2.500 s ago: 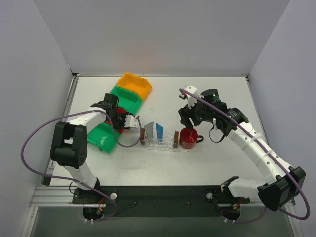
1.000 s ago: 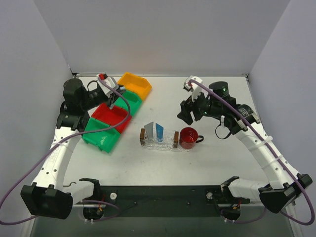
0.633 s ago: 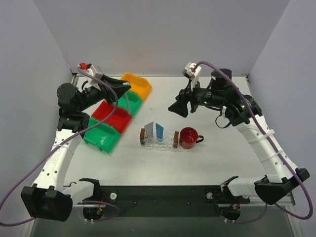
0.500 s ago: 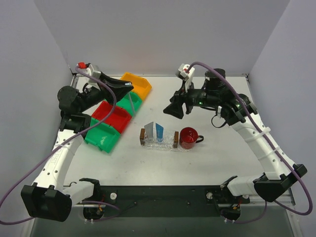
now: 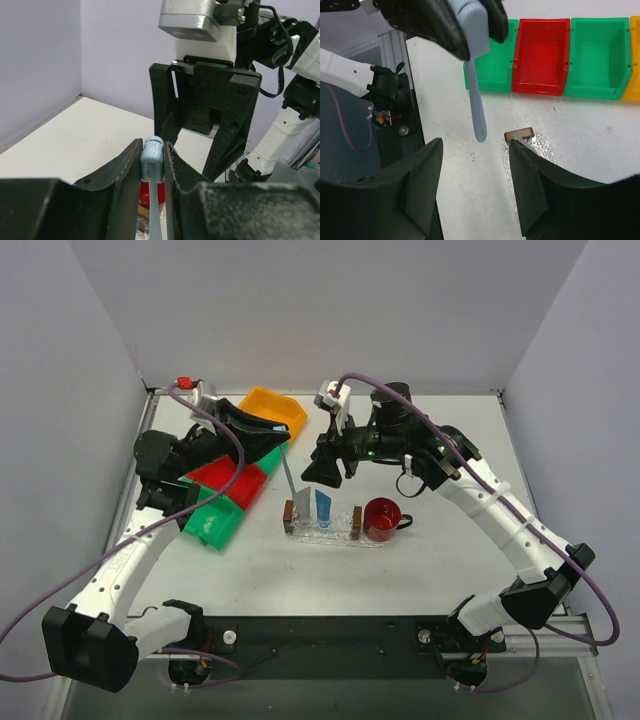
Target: Prepare toiletry sets of a toothbrush and toothpaste on the tray
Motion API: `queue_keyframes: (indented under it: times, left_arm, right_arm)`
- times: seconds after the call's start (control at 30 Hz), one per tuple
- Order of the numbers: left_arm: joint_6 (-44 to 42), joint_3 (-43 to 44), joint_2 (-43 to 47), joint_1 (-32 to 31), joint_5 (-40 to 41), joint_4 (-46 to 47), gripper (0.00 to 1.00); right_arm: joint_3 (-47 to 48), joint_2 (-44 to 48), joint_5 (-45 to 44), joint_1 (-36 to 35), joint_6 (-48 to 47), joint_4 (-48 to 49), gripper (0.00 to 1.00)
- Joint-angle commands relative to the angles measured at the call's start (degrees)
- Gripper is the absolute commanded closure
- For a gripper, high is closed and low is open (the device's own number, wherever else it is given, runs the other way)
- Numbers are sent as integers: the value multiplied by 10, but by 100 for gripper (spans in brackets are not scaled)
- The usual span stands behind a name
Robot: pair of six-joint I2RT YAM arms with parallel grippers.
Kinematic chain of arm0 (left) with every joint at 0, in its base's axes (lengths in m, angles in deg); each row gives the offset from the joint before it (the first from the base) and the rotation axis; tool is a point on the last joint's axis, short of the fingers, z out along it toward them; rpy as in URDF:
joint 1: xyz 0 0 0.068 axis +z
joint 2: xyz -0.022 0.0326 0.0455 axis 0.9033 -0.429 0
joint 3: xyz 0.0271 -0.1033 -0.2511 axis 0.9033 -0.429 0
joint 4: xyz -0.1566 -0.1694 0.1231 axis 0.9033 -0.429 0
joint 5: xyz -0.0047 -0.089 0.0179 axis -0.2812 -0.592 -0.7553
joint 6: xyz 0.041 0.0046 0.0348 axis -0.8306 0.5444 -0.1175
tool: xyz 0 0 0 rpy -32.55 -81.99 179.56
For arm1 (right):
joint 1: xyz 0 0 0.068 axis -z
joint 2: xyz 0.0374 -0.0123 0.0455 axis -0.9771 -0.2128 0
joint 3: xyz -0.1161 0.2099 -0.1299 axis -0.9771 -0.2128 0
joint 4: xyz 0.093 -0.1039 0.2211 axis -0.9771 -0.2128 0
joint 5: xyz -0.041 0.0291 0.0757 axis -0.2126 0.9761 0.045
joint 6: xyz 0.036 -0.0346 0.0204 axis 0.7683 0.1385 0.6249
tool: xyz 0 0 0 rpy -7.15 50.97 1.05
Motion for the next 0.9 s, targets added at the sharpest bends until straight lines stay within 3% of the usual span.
queue_keyframes:
  times: [0.0, 0.4, 0.87]
  left_arm:
    - [45, -17, 11, -16, -9, 94, 100]
    - [114, -61, 5, -32, 2, 208, 100]
    - [136, -79, 7, -32, 6, 232, 100]
  right_arm:
    - [34, -8, 15, -6, 11, 41, 50]
    - [42, -29, 34, -12, 34, 65, 50]
    - [50, -56, 61, -20, 59, 83, 62]
